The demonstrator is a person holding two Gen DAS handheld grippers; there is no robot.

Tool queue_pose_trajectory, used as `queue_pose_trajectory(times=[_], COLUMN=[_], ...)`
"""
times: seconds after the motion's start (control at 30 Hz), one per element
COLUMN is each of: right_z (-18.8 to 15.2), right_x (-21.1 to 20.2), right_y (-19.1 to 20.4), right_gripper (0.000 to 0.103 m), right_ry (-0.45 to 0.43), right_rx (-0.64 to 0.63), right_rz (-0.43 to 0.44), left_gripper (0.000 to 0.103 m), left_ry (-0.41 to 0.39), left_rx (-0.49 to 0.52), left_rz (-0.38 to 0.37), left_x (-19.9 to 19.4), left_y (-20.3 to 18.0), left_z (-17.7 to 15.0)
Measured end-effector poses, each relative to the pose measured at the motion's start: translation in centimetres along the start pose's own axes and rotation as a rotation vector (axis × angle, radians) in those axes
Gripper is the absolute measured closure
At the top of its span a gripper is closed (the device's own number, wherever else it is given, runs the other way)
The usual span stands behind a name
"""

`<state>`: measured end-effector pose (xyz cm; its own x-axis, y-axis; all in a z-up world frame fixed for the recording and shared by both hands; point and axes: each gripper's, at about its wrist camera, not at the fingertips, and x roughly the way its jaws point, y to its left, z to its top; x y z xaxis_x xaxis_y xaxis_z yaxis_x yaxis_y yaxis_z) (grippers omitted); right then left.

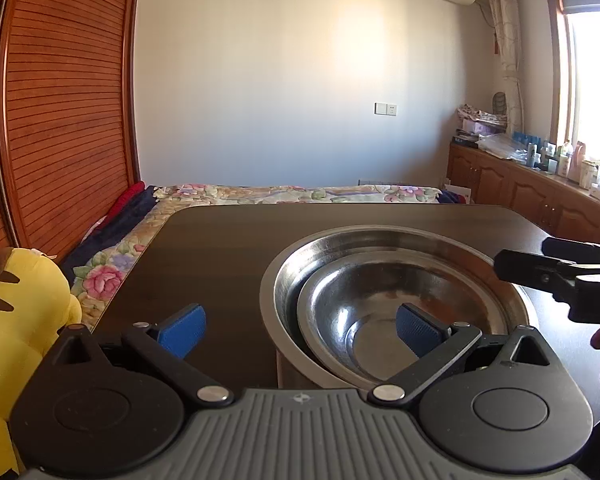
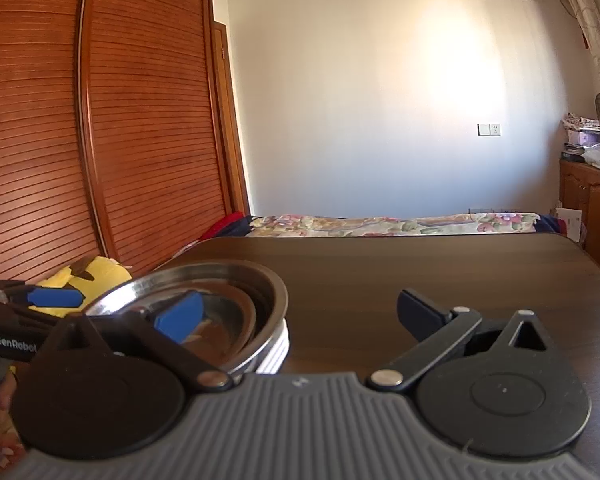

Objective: Organize plates and bowls

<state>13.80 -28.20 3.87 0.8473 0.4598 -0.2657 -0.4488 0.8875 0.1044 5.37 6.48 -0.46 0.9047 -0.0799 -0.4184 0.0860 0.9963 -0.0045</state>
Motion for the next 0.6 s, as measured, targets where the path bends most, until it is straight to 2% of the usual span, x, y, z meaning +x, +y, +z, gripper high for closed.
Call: queue_pose_trajectory(times=[0.2,0.37,0.6], right_z=[0.5,1.2,2.4], right_x=[-1.3,-2.7,-4.8], right_y=[0.2,0.3,0.2], right_gripper=[0.000,0.000,0.000], right_ry=[-0.015,-0.043,-0.067], right_rx=[-0.013,-0.022,-0.032], right_rz=[-0.061,-0.121,-0.203], left_gripper=[0.000,0.000,0.000], left_ry=[-0.029,-0.047,-0.086], left_rx=[0.003,0.016,0.008], left_rz=[0.024,0.075,0.060], left_x=[-0.8,-1.8,-3.9], left_y=[-0.6,-1.1,-2.0], left_z=[0.5,1.1,2.2])
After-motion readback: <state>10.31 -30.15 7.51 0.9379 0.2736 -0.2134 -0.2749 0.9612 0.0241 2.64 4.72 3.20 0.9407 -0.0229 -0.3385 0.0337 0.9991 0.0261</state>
